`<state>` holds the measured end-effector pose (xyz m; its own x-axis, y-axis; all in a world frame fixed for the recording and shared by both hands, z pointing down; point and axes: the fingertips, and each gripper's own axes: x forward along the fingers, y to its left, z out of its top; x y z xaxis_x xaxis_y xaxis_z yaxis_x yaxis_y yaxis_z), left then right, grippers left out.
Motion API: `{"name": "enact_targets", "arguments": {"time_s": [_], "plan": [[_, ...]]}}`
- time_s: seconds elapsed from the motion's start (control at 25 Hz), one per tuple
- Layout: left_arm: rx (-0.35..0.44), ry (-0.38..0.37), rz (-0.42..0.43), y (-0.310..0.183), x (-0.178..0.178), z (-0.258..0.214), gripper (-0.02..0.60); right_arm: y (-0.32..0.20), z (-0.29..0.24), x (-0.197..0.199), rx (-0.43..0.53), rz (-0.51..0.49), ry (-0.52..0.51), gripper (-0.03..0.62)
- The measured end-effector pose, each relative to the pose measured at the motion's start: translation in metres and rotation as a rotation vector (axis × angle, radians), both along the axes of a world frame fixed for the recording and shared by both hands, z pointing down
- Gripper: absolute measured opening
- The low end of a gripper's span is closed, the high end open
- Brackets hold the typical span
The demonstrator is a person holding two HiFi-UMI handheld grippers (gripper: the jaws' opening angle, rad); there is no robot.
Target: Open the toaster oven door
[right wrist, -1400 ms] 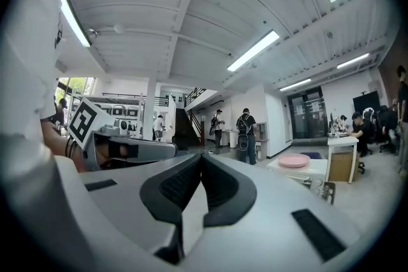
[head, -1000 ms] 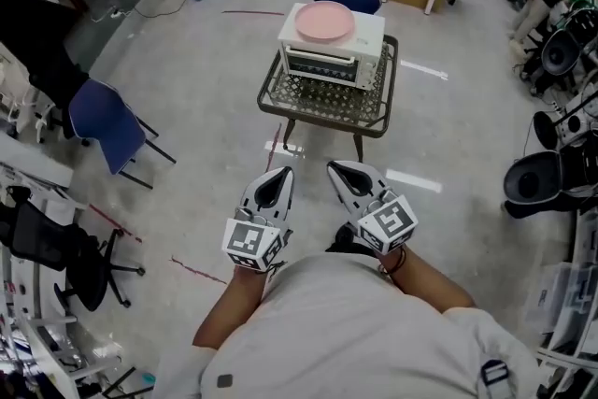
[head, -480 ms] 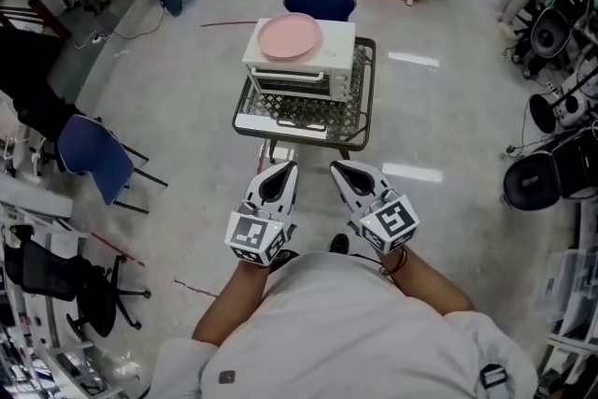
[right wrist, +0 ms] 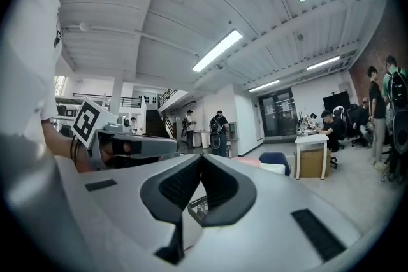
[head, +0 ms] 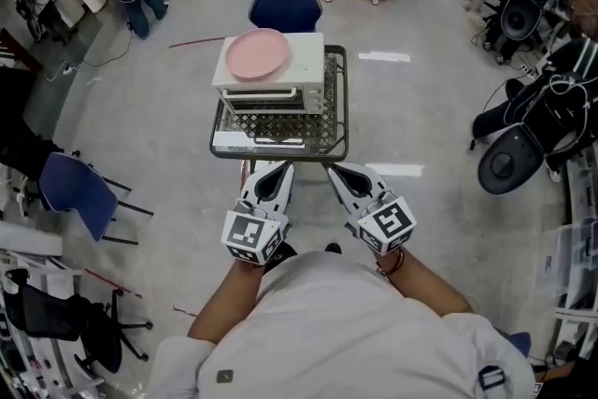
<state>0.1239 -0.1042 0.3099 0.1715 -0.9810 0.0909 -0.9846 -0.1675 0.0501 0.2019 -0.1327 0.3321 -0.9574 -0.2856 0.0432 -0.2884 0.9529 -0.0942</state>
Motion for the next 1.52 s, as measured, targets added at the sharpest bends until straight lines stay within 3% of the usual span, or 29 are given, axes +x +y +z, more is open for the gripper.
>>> {"name": "enact_targets", "arguments": {"time_s": [0.4,0.64,1.12,1.52], "plan": [[-0.003,0.001,0.117,-0.027,-0.070,0.002,0.015,-0.012,-0.003,-0.066,0.021,0.079,0.029,0.018],[-0.009,-0.001,0.162,-0.046,-0.138,0.004,0.015,-0.020,-0.002,-0.138,0.045,0.056,0.062,0.018],[-0.067,0.009,0.272,-0.040,-0.275,0.022,0.015,-0.028,0.017,-0.278,0.019,0.100,0.190,0.019],[-0.133,0.034,0.343,-0.053,-0.300,0.055,0.017,-0.043,0.050,-0.308,-0.020,0.101,0.279,0.020]]}}
